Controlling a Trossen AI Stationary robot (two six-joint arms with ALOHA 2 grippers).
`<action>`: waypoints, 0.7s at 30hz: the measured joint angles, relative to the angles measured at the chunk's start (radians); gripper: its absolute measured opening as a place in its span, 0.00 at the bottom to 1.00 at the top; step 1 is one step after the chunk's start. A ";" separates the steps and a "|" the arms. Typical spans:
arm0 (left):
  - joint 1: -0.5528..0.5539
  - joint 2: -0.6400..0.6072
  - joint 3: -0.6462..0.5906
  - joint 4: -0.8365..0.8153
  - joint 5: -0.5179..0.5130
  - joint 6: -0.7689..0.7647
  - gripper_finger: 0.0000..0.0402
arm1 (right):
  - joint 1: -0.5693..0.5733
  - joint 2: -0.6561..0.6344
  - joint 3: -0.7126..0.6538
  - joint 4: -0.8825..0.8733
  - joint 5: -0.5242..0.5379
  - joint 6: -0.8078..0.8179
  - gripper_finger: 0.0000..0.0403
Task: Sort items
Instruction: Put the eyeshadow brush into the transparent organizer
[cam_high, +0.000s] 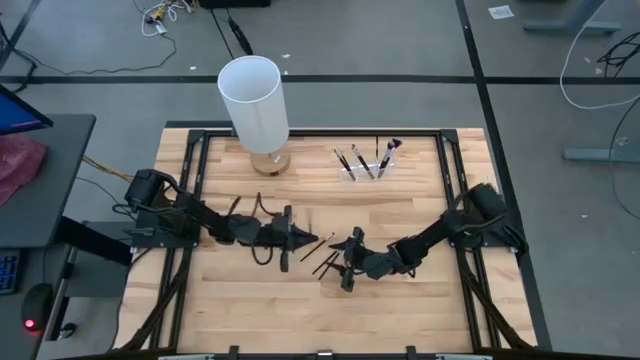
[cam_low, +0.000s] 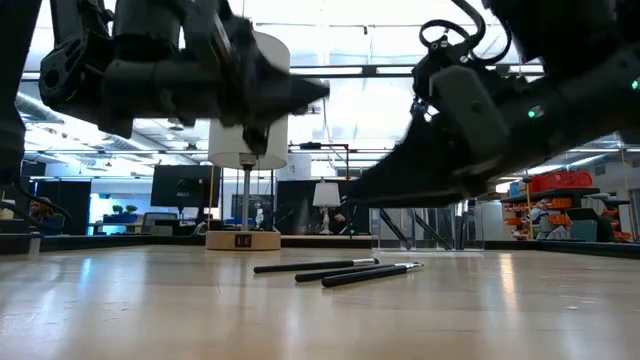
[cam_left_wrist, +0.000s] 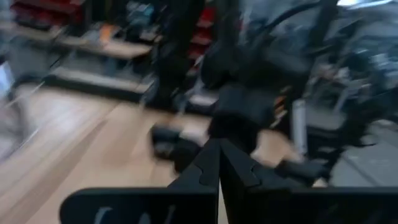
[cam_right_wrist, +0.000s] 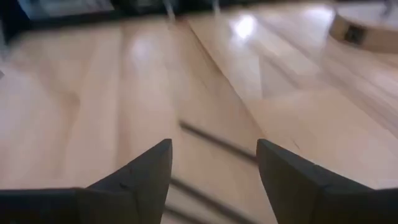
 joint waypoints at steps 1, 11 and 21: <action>0.000 0.000 0.001 0.027 0.017 0.008 0.01 | -0.006 0.026 0.000 0.069 0.000 -0.025 0.58; -0.003 0.000 0.001 -0.030 0.009 0.012 0.01 | -0.035 0.034 0.000 0.114 0.004 -0.064 0.58; 0.016 0.000 0.001 -0.355 -0.281 -0.014 0.04 | 0.007 -0.191 0.000 -0.234 0.007 -0.029 0.58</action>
